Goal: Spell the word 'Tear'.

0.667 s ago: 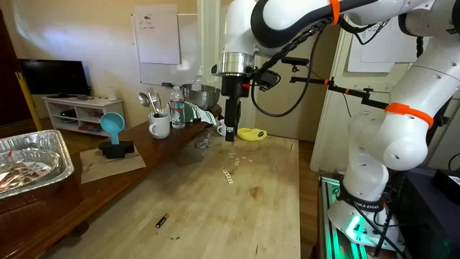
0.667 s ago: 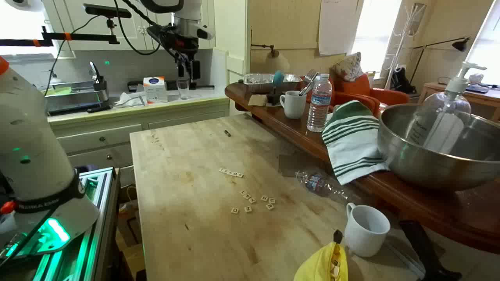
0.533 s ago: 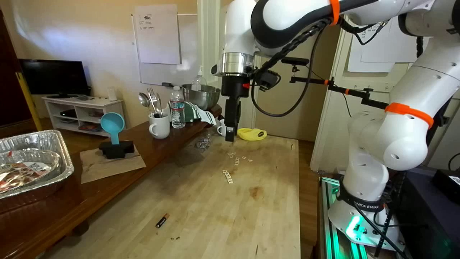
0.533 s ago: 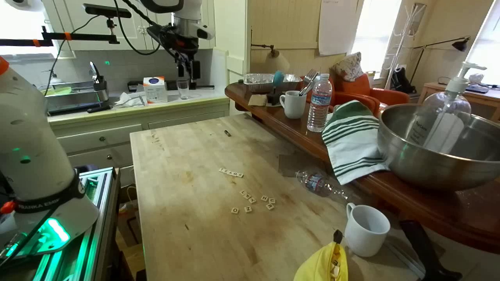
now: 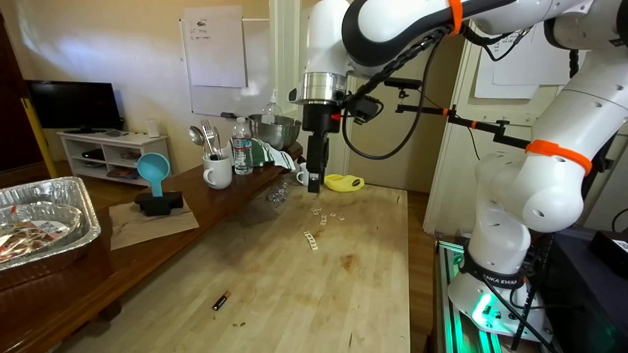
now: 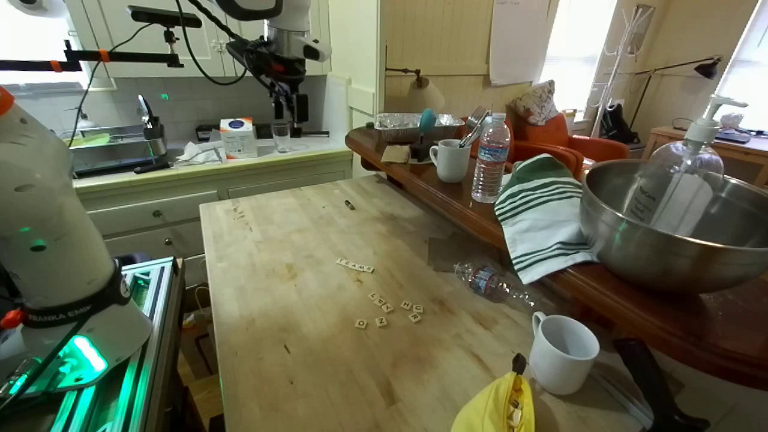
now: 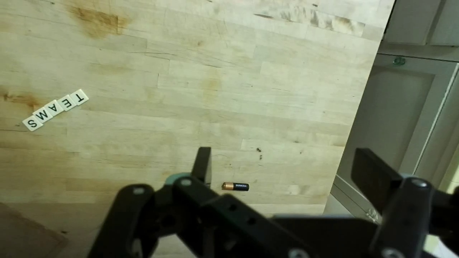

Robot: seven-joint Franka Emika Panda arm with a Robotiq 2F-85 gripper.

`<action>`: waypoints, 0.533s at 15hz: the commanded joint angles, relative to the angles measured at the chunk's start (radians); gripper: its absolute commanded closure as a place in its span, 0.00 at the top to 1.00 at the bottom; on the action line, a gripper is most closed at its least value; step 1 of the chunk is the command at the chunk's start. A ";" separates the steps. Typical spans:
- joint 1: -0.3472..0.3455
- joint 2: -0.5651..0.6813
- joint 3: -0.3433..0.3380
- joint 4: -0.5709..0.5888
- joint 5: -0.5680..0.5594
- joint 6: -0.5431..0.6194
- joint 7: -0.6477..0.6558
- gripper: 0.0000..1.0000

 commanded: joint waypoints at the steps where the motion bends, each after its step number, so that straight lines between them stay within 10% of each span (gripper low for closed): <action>1: -0.040 0.032 -0.001 -0.022 -0.038 0.034 -0.040 1.00; 8: -0.094 0.155 -0.042 -0.038 -0.201 0.217 -0.256 1.00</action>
